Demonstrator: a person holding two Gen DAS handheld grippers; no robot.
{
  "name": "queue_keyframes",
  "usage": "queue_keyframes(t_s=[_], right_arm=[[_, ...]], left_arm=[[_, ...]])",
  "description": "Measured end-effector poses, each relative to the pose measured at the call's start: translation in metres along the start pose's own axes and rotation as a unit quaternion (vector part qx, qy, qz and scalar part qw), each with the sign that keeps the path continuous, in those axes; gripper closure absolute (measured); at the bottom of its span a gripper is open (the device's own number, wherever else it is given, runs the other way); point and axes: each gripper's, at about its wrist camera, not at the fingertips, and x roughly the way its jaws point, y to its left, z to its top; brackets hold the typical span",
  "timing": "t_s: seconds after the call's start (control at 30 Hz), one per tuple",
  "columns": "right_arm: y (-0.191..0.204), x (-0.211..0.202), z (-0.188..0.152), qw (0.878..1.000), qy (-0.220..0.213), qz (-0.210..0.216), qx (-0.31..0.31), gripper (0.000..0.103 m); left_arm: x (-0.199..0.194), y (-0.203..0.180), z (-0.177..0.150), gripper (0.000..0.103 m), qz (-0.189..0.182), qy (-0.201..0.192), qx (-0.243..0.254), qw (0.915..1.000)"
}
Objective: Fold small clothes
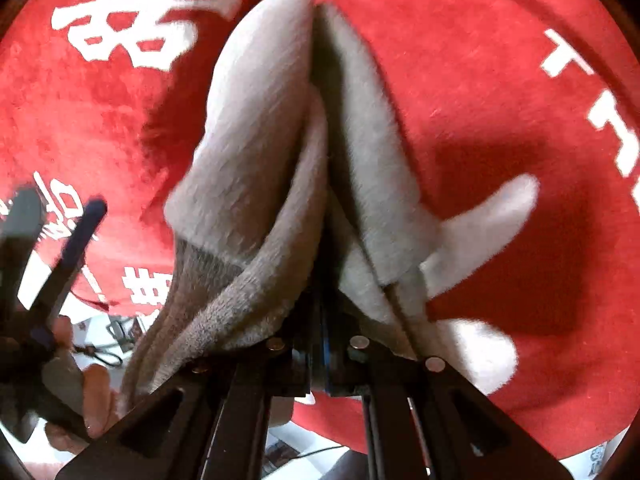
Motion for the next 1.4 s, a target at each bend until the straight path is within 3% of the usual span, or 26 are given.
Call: queue_keyframes(t_s=[0.17, 0.27, 0.3, 0.33, 0.53, 0.63, 0.7, 0.77, 0.8, 0.97, 1.1, 1.23, 1.4], right_arm=[[-0.024, -0.044, 0.006, 0.996, -0.073, 0.027, 0.049, 0.096], [-0.036, -0.066, 0.005, 0.991, -0.093, 0.048, 0.079, 0.057], [-0.039, -0.071, 0.004, 0.99, -0.094, 0.058, 0.084, 0.038], [-0.04, -0.075, 0.005, 0.99, -0.093, 0.067, 0.084, 0.035], [-0.011, -0.063, -0.015, 0.997, -0.06, 0.05, 0.026, 0.035], [0.027, -0.06, -0.029, 0.996, -0.063, -0.028, -0.056, 0.037], [0.053, -0.048, -0.037, 0.983, -0.05, -0.107, -0.14, 0.042], [0.058, -0.035, -0.043, 0.971, -0.023, -0.15, -0.183, 0.064], [0.058, -0.027, -0.047, 0.967, -0.004, -0.163, -0.194, 0.098], [0.057, -0.027, -0.058, 0.959, 0.01, -0.185, -0.214, 0.097], [0.022, -0.021, -0.054, 0.958, 0.029, -0.217, -0.185, 0.097], [-0.002, -0.016, -0.048, 0.968, 0.036, -0.202, -0.147, 0.097], [-0.001, -0.026, -0.053, 0.965, 0.039, -0.215, -0.143, 0.097]], left_arm=[[-0.016, 0.053, -0.01, 0.003, 0.038, 0.017, -0.079, 0.996], [-0.012, 0.087, -0.031, 0.003, 0.056, 0.046, -0.123, 0.9898], [-0.008, 0.099, -0.041, 0.003, 0.066, 0.061, -0.136, 0.9866], [-0.004, 0.11, -0.05, 0.003, 0.071, 0.077, -0.148, 0.9834], [0.006, 0.135, -0.1, 0.003, 0.097, 0.122, -0.185, 0.9703], [0.012, 0.127, -0.115, 0.003, 0.093, 0.134, -0.188, 0.9685], [0.015, 0.121, -0.118, 0.003, 0.088, 0.139, -0.189, 0.9681], [0.014, 0.117, -0.119, 0.003, 0.091, 0.136, -0.185, 0.9691], [0.014, 0.116, -0.12, 0.003, 0.09, 0.135, -0.184, 0.9694], [0.01, 0.112, -0.122, 0.003, 0.082, 0.128, -0.182, 0.9713], [0.02, 0.105, -0.135, 0.003, 0.089, 0.139, -0.166, 0.9722], [0.025, 0.099, -0.147, 0.003, 0.076, 0.152, -0.172, 0.9703], [0.022, 0.09, -0.154, 0.003, 0.087, 0.162, -0.152, 0.9711]])
